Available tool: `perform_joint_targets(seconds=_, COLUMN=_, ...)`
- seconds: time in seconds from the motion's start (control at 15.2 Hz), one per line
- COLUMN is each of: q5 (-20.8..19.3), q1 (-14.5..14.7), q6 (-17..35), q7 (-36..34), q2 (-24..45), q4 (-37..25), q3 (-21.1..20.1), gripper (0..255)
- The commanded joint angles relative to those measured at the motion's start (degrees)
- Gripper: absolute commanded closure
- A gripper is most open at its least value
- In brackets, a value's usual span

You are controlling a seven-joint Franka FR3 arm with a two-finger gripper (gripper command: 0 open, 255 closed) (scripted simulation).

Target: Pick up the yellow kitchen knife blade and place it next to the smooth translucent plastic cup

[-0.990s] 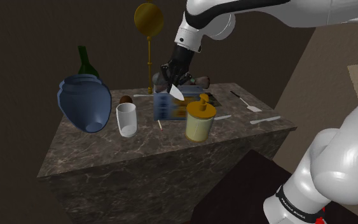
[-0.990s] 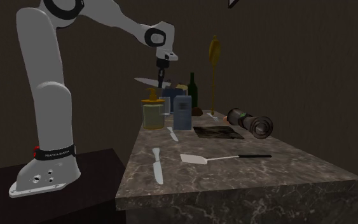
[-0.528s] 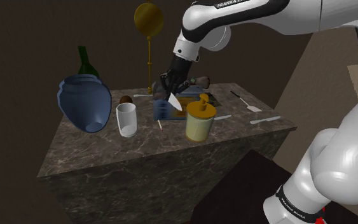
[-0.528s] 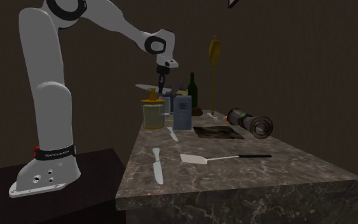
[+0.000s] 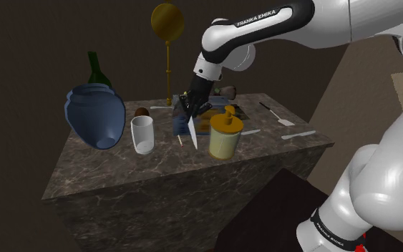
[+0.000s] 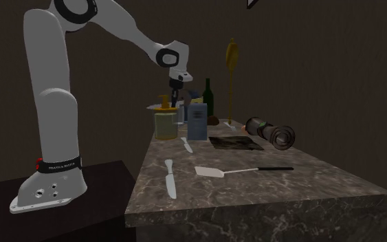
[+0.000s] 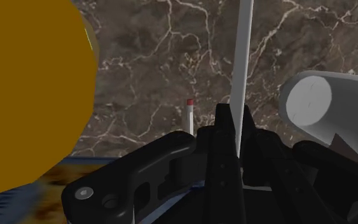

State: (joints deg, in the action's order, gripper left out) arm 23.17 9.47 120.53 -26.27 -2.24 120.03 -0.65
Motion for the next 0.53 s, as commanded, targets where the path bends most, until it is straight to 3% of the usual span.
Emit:
perform_joint_targets(seconds=0.0, q5=0.33, q1=0.02, q6=1.52, q7=0.52, q2=0.51, q4=1.12, q3=-0.01, gripper=255)
perform_joint_targets(seconds=0.46, q5=1.72, q1=0.17, q6=6.29, q7=2.66, q2=2.78, q4=3.93, q3=-0.25, gripper=255)
